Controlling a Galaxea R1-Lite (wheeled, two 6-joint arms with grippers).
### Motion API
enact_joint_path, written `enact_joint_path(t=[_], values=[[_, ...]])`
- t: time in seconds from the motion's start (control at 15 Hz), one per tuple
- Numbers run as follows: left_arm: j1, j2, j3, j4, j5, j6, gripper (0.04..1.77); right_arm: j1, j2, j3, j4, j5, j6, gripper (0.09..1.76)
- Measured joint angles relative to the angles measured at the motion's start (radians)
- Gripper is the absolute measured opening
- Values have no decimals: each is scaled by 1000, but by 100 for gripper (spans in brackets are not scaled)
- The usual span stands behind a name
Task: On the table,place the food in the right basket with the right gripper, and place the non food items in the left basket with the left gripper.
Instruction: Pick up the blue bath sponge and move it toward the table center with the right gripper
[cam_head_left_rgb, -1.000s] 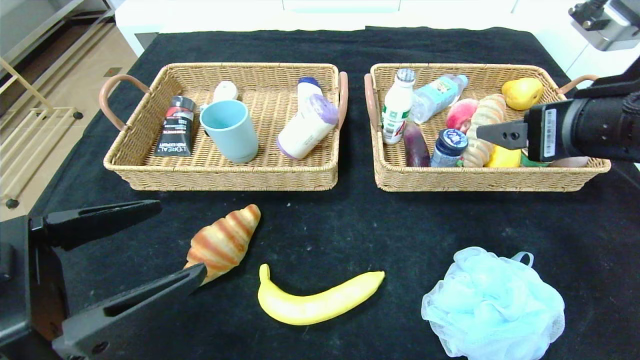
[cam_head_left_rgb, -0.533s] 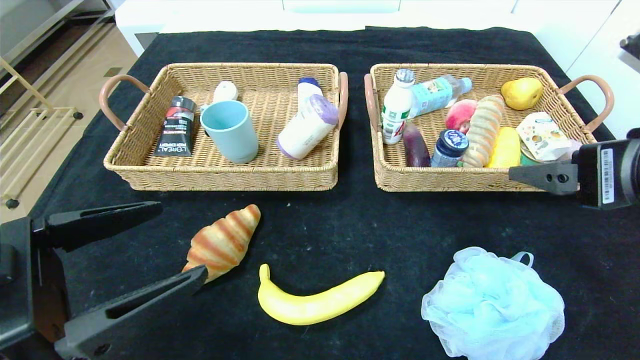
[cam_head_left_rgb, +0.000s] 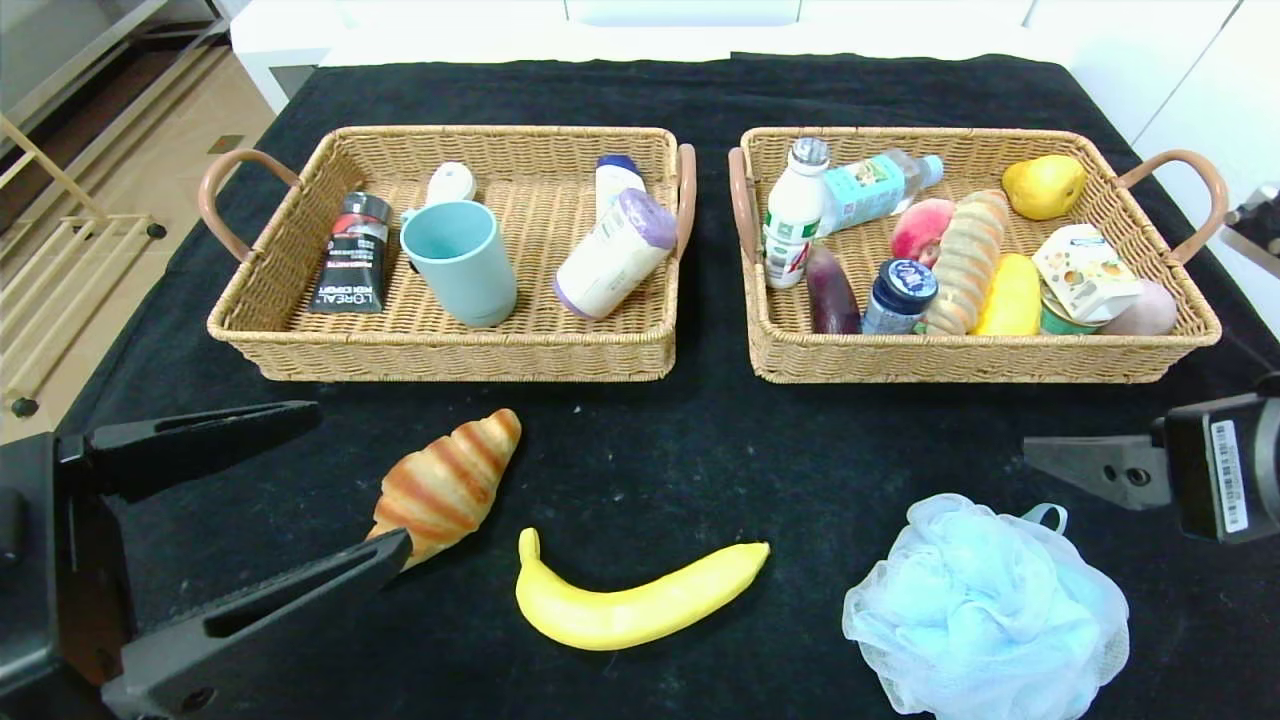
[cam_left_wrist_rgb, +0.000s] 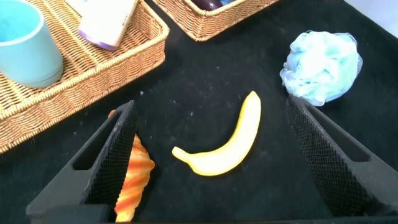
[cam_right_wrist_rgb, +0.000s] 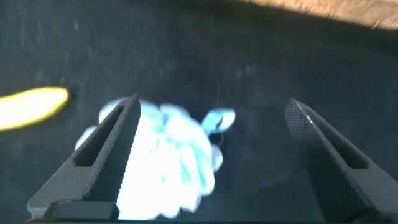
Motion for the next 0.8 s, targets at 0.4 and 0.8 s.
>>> enact_joint_path(t=[0.4,0.8], values=[[1,-1,0,-5,0,-11,172,66,4,124,-5,30,64,170],[1,-2,0,-6,0,0,172,126,86,172,-30,59,143,170]])
